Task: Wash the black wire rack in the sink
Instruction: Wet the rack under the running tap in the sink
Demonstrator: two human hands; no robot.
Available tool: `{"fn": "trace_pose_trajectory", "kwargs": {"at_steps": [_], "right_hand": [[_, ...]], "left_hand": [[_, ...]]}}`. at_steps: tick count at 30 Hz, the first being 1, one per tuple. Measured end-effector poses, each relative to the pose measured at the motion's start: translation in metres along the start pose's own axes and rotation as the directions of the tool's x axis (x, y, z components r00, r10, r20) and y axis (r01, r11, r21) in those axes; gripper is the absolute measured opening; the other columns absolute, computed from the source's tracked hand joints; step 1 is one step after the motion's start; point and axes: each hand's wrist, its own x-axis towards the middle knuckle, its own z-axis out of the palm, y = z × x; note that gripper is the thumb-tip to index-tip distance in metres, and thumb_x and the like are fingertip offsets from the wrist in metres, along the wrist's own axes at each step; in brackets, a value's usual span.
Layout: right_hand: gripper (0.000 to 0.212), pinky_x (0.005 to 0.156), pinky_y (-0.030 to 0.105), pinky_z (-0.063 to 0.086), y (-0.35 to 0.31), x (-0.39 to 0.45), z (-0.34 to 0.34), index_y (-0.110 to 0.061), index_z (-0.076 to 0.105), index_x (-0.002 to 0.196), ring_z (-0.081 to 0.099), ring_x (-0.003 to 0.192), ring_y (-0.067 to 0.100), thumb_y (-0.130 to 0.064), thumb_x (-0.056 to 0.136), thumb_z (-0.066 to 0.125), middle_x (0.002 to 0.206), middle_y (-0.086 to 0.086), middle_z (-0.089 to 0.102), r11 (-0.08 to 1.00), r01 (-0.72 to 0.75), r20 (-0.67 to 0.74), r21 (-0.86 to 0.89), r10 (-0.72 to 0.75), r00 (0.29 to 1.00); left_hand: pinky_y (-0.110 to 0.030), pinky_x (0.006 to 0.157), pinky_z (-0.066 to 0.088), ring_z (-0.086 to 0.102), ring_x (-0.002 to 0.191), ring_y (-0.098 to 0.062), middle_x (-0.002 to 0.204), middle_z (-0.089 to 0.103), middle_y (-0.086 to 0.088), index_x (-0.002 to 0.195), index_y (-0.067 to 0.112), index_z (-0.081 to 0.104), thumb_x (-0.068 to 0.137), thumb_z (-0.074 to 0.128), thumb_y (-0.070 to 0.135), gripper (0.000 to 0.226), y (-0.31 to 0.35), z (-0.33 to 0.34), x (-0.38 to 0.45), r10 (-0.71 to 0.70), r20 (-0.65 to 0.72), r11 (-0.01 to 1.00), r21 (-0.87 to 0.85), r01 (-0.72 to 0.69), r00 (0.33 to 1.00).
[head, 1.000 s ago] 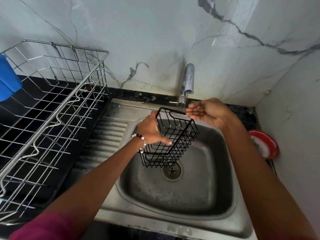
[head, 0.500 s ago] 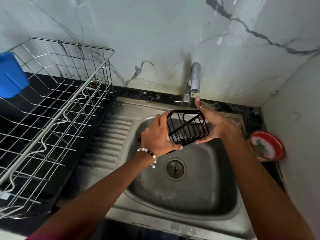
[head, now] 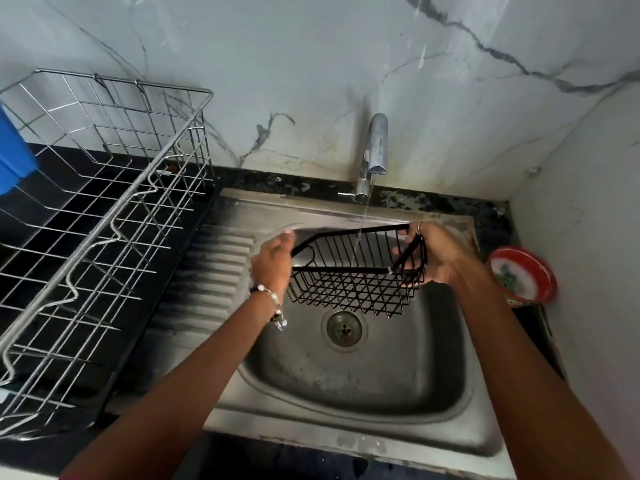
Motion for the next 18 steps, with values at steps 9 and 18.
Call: {"fn": "trace_pose_trajectory", "kwargs": {"at_steps": [9,18], "right_hand": [[0.041,0.079,0.061,0.05,0.01,0.004,-0.009,-0.005,0.063,0.106,0.061,0.092,0.022,-0.002,0.07,0.044,0.112,0.013,0.069,0.974,0.224,0.088,-0.01,-0.223,0.971],[0.053,0.083,0.067,0.047,0.009,0.013,-0.023,-0.006,0.062,0.111,0.057,0.111,0.026,-0.004,0.061,0.044,0.119,0.013,0.065,0.924,0.346,0.14,0.166,-0.369,0.919]], "left_hand": [[-0.051,0.085,0.046,0.053,0.117,-0.028,0.11,0.065,-0.008,0.109,0.02,0.059,0.086,0.062,0.049,0.037,-0.007,-0.021,0.03,-0.609,0.483,0.716,-0.004,0.698,0.629],[-0.044,0.089,0.045,0.058,0.097,-0.028,0.107,0.053,-0.007,0.114,0.018,0.055,0.088,0.062,0.047,0.039,0.009,-0.015,0.045,-0.423,0.425,0.905,0.166,0.391,0.8]]}}
